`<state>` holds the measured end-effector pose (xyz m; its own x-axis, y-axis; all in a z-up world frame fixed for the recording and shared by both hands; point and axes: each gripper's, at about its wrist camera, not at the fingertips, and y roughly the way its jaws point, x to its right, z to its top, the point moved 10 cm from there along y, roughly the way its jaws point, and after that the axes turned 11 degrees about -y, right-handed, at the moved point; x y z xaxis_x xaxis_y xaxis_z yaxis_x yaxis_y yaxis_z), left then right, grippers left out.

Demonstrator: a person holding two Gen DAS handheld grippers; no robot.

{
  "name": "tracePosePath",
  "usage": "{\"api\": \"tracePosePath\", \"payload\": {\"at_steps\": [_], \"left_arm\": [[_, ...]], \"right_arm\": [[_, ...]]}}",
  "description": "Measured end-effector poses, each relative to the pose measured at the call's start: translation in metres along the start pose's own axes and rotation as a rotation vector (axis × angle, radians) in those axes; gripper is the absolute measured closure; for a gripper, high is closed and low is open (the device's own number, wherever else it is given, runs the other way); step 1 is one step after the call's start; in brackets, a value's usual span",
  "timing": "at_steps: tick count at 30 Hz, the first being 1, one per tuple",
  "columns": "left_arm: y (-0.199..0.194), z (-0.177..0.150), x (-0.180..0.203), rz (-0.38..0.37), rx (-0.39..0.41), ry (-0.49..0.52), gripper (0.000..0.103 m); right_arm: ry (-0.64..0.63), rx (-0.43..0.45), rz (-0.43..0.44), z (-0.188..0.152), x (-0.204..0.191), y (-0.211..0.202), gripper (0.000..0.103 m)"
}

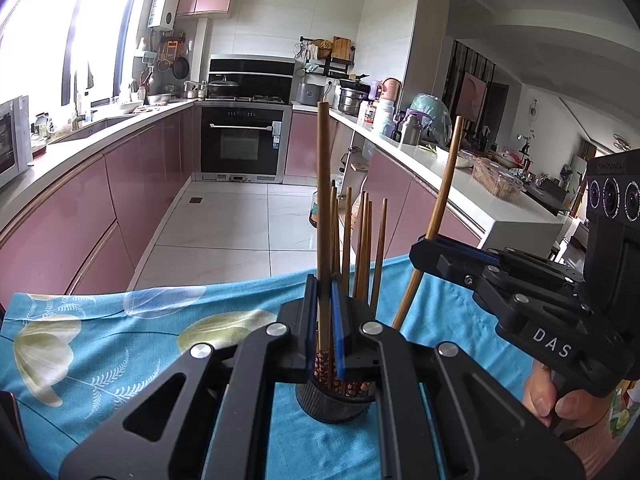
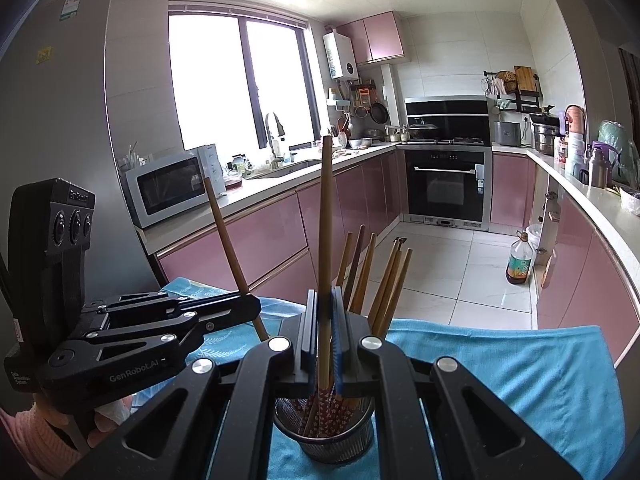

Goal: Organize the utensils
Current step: 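Lower the right gripper's chopstick into the mesh cup while the left does too, then open both grippers to release the chopsticks into the mesh cup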

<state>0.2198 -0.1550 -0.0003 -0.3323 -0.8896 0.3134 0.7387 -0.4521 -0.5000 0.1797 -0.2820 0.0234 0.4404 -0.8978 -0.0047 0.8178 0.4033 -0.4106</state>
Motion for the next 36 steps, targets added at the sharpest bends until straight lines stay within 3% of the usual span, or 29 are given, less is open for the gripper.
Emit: {"api": "tracePosePath", "payload": {"at_steps": [27,32,36], "left_arm": [[0.064,-0.043,-0.023,0.046,-0.149,0.003,0.095],[0.062,-0.049,-0.028,0.051,-0.132,-0.012,0.084],[0.053,-0.052,-0.03,0.068,-0.107,-0.023,0.07]], "right_arm": [[0.046,-0.149,0.035,-0.044,0.0,0.039,0.095],[0.046,-0.145,0.024,-0.047,0.0,0.035,0.089],[0.039,-0.131,0.01,-0.048,-0.001,0.028,0.074]]}}
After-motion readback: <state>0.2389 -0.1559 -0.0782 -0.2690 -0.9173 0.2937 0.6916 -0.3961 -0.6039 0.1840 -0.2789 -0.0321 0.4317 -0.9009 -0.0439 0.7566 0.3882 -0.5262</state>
